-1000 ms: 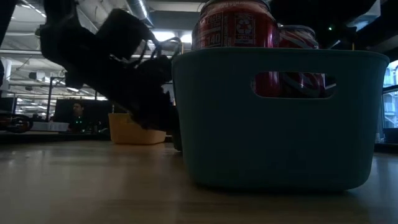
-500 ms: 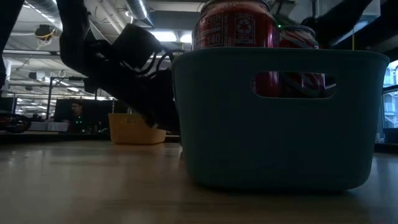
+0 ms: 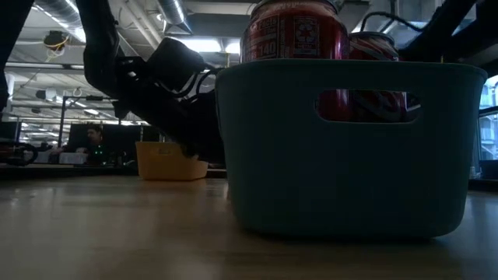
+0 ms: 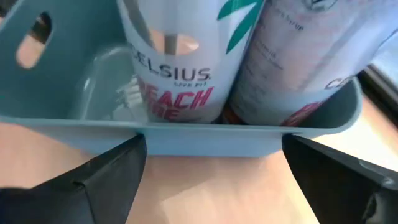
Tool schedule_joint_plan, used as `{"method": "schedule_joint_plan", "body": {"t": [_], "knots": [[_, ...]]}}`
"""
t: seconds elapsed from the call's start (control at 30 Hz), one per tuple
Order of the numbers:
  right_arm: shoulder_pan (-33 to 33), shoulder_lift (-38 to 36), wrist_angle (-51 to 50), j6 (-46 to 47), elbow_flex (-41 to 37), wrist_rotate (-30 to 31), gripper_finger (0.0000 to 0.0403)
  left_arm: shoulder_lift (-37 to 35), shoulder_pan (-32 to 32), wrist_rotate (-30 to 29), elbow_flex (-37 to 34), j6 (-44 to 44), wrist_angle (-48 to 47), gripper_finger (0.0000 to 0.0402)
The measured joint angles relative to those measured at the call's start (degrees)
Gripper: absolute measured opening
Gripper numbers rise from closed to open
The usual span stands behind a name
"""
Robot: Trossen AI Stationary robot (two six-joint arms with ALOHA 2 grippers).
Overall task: Sort soda cans
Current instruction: Move the dark green bin to the top beside the yellow bin
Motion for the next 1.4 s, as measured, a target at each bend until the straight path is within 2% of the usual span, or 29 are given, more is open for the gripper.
{"method": "schedule_joint_plan", "body": {"t": [0.47,0.7,0.97,1.23,1.4], "knots": [[-7.43,11.22,17.65,-6.75,0.62,-4.98,0.0381,-0.05,0.0,0.04,0.03,-0.84,-0.12,0.0003],[-8.59,17.86,17.54,-9.38,7.59,-5.18,0.0381,-0.05,-0.04,0.18,0.03,-1.17,-0.29,0.0004],[-10.29,19.46,13.89,-13.0,13.33,2.51,0.0381,-0.07,-0.1,0.26,0.03,-3.53,-1.28,0.0001],[-12.86,19.55,14.85,-12.95,15.36,1.18,0.0381,-0.07,-0.1,0.26,0.03,-3.91,-1.86,0.0003],[-14.27,22.41,16.2,-12.99,17.89,-0.55,0.0381,-0.07,-0.1,0.25,0.03,-4.05,-1.75,0.0002]]}}
